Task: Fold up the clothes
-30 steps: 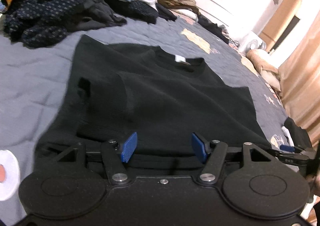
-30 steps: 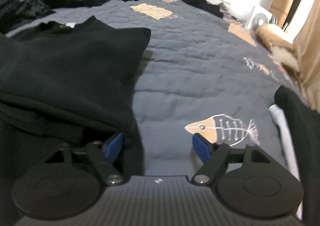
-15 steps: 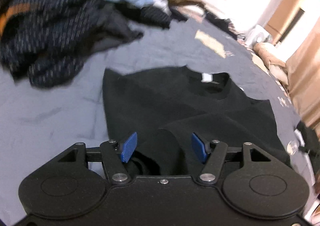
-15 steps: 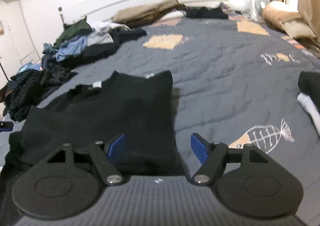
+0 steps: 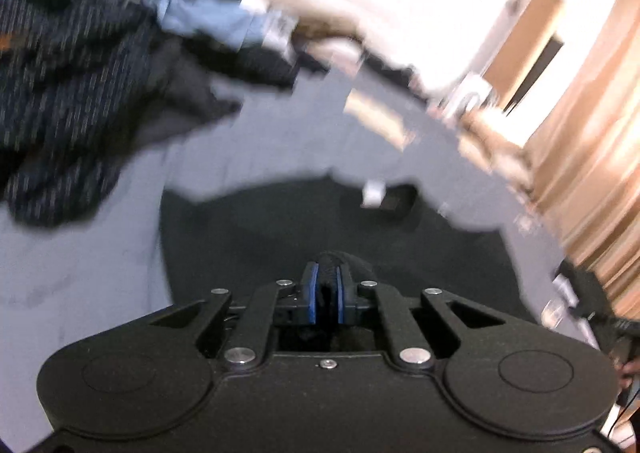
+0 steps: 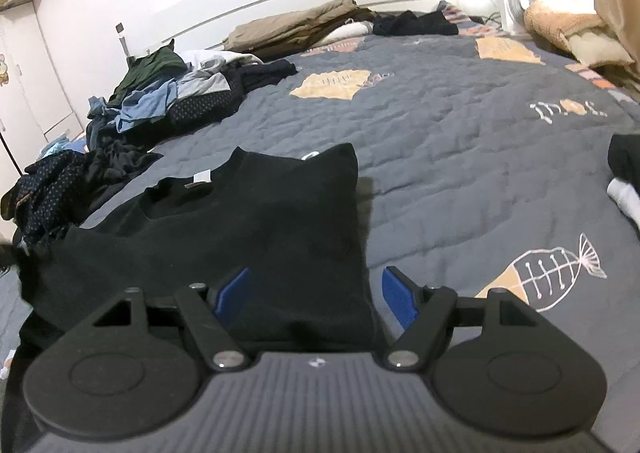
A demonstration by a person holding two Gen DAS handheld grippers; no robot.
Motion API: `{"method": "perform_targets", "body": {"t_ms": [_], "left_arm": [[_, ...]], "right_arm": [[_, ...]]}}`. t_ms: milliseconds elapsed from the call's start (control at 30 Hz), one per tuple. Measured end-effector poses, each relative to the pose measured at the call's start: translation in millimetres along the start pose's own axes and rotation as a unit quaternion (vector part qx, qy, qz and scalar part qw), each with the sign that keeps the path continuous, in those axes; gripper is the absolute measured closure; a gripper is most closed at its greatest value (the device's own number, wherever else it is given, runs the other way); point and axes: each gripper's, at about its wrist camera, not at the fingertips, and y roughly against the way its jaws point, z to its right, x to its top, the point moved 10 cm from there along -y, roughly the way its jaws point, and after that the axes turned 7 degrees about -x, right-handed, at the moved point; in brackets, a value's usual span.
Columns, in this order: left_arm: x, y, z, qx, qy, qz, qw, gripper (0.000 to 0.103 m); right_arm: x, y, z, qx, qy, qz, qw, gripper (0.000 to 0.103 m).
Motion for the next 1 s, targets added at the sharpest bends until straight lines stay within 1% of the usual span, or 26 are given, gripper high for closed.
{"method": "perform_targets", "body": {"t_ms": [133,200,233,267,300,333,367,433,533,633,700,800,933,1000], "left_arm": [[-7.6,-16.9,-13.6,0.042,0.006,-0.054,0.9977,0.092],[-24.1,-28.1,-28.7,0.083,0.008,-0.099,0.9915,0.082],[-26.1,-27.1,-31.6,0.093,0.005,-0.095,0.9911,0.071],[-22.4,-21.4,-31.2,0.089,0.010,-0.076,0.9930,0.063],[-18.5,-15.5,-30.8,0.085,0.015,-0.057,0.9946,0.060],[-11.9,-9.5,-29.3,0.077,0.027,-0.040,0.9959,0.053],[-4.7,-4.6,-26.7,0.066,0.037,-0.027,0.9968,0.049],[14.6,-3.7,-7.7,0.034,0.021,-0.023,0.9989,0.049],[34.6,-27.5,41.5,-0.015,-0.022,-0.041,0.9988,0.049],[45.1,-74.3,96.4,-0.058,-0.061,-0.066,0.9943,0.048],[44.7,-110.2,136.9,-0.082,-0.081,-0.084,0.9897,0.048],[40.3,-163.4,187.4,-0.114,-0.102,-0.110,0.9822,0.047],[30.1,-228.4,233.9,-0.132,-0.129,-0.146,0.9719,0.045],[19.6,-258.0,253.0,-0.134,-0.146,-0.166,0.9660,0.045]], "right_arm": [[-0.5,0.5,-5.2,0.007,0.004,-0.001,1.000,0.030],[-1.6,-0.6,-7.3,0.007,0.011,-0.004,1.000,0.030],[-2.4,-1.7,-7.0,0.005,0.013,-0.006,1.000,0.030],[-3.2,-2.7,-5.9,0.002,0.015,-0.007,1.000,0.030],[-4.5,-3.8,-3.9,-0.005,0.019,-0.010,1.000,0.030],[-6.4,-5.1,-1.5,-0.014,0.026,-0.012,0.999,0.030],[-8.3,-6.3,1.1,-0.024,0.034,-0.015,0.999,0.030],[-14.3,-8.8,7.6,-0.042,0.053,-0.023,0.997,0.030],[-24.5,-11.9,16.6,-0.052,0.071,-0.042,0.995,0.030],[-33.0,-14.2,17.1,-0.055,0.102,-0.047,0.992,0.030],[-36.2,-16.1,14.9,-0.056,0.120,-0.043,0.990,0.030],[-38.7,-20.4,12.2,-0.054,0.134,-0.039,0.989,0.030],[-41.8,-26.4,10.8,-0.053,0.145,-0.035,0.987,0.031],[-42.8,-29.4,10.9,-0.051,0.144,-0.034,0.988,0.032]]}}
